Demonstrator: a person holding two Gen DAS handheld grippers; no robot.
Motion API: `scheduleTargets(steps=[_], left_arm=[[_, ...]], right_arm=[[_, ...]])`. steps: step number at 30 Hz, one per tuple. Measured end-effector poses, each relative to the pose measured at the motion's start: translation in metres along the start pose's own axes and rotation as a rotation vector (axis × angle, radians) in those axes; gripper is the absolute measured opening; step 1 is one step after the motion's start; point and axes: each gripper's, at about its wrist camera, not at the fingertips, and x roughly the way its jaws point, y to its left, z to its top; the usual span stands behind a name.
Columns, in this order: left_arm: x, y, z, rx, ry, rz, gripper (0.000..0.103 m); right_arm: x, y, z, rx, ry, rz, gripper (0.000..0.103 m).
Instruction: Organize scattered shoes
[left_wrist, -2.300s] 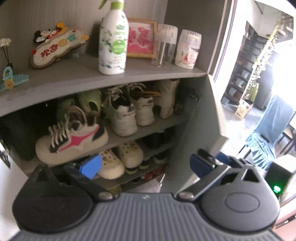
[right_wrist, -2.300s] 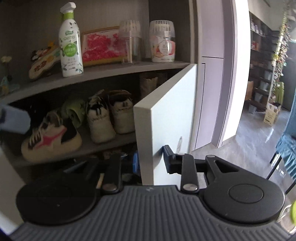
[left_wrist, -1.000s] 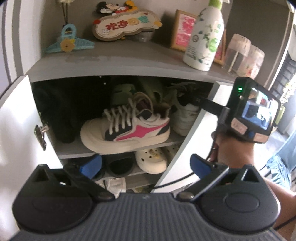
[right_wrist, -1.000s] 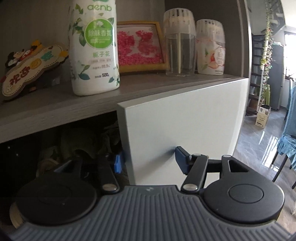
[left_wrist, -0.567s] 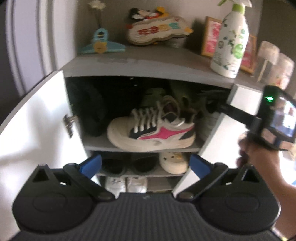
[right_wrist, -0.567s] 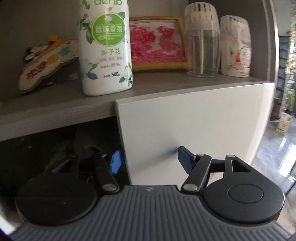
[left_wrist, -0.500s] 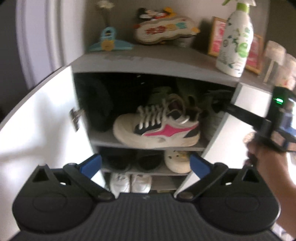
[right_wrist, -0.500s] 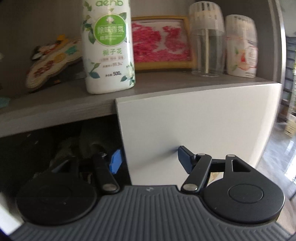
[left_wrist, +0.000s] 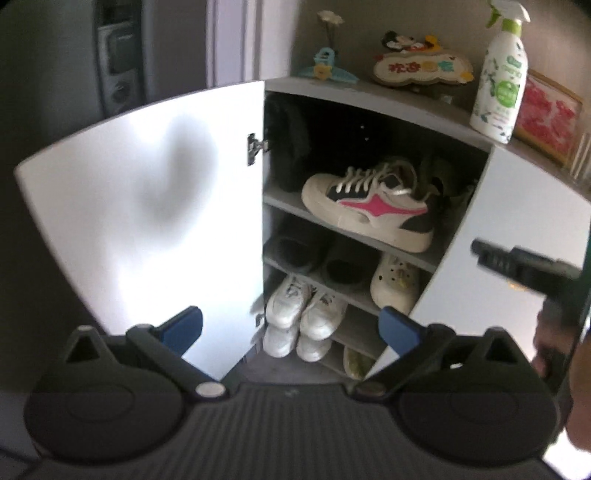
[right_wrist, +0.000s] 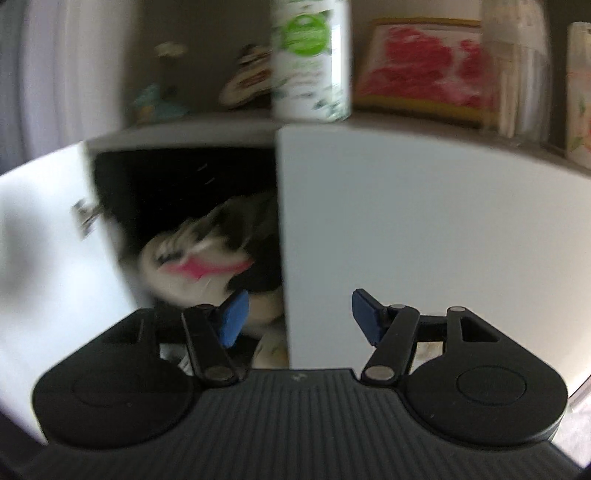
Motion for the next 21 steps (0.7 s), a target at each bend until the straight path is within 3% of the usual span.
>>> scheduleTargets(steps=[3,9,16,21], left_arm=[[-0.026,0.001,-0.021,-0.032,-0.023,0.028,0.103],[-0.085,-0.01,-0.069,-0.099,-0.059,0.093,0.103],[-0.175,0.007,-0.144,-0.256,-0.022,0.25,0.103],[-0.221,0.011,-0.174,-0.329,-0.03,0.355,0.103]], right_arm=[[-0.031,0.009,-0.018,-0.047,0.029,0.112,0.065],[-0.095,0.029,-0.047,-0.105,0.041,0.241,0.065],[-0.179,0.041,-0.071,-0.201,0.124,0.427,0.065],[-0.226,0.047,-0.081,-0.295,0.142,0.538,0.065]])
